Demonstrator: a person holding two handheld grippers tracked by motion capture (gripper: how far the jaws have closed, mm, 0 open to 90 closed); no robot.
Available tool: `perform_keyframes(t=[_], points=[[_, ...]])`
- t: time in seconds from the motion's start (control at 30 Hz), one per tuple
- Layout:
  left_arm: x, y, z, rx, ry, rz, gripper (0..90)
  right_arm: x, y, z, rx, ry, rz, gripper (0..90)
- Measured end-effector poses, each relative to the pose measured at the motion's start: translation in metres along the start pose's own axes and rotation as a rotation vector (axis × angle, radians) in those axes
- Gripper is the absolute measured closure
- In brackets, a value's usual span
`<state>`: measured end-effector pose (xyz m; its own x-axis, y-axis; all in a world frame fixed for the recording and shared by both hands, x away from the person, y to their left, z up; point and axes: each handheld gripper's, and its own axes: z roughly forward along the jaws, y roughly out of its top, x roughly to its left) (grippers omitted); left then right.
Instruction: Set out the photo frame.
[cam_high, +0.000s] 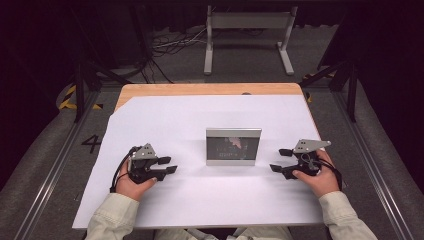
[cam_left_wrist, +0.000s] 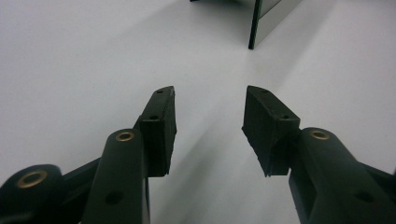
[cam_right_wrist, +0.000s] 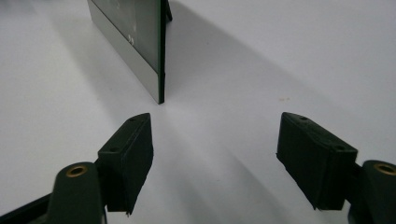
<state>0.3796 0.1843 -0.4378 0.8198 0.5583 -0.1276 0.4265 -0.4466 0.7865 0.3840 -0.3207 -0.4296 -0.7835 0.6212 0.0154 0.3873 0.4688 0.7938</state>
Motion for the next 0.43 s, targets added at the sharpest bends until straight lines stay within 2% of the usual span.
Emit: perform_keyframes(t=[0.13, 0.43], points=[[0.0002, -0.0007, 0.0016, 0.007, -0.007, -0.002, 54.4, 0.0033, -0.0022, 0.0063, 0.017, 0.017, 0.004, 26.3], [0.0023, -0.0021, 0.0020, 0.016, -0.014, -0.012, 52.6, 0.0030, -0.0023, 0.0057, 0.017, 0.023, 0.006, 25.4]])
